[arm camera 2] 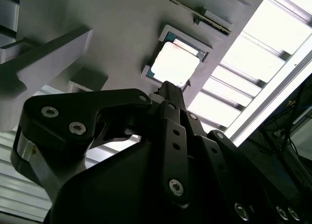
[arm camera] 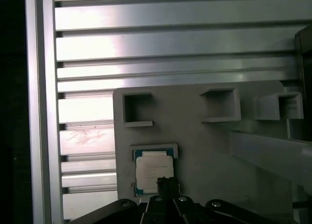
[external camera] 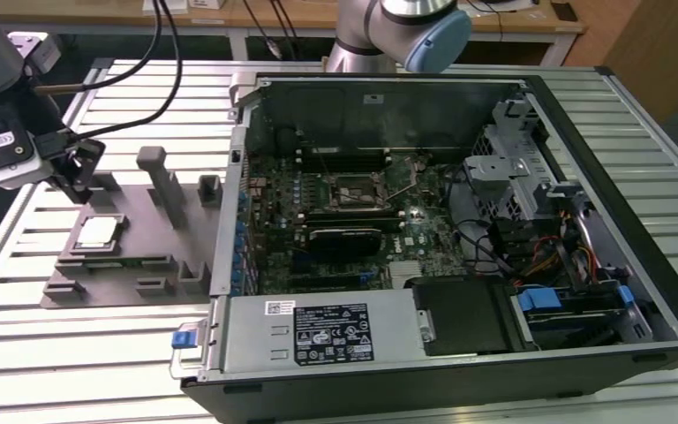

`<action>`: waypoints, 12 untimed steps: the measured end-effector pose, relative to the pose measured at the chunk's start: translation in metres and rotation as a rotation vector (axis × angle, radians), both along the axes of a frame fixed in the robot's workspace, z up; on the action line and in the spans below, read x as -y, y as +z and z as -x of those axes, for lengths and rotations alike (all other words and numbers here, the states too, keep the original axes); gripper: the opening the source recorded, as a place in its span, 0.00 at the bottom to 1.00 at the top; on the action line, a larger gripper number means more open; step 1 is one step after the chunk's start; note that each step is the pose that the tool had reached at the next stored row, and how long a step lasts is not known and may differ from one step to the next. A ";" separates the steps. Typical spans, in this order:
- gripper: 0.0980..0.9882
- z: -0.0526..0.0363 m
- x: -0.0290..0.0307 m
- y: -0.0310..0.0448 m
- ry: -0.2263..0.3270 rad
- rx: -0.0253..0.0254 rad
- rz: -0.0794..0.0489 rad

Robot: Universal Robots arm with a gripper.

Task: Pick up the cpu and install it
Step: 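Pick up the cpu and move it towards the insertion slot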

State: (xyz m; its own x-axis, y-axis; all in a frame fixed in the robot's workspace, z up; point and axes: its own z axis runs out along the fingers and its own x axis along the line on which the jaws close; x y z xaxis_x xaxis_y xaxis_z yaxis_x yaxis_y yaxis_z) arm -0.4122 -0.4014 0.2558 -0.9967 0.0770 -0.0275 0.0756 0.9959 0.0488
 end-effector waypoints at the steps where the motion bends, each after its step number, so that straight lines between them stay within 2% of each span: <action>1: 0.01 0.0004 0.0001 -0.0008 0.000 0.0000 0.000; 12: 0.01 0.0050 0.0005 -0.0092 0.000 0.0000 0.000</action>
State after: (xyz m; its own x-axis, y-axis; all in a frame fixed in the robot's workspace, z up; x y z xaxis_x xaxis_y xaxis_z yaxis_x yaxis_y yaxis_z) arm -0.4173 -0.4020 0.2465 -0.9967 0.0770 -0.0274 0.0756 0.9959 0.0488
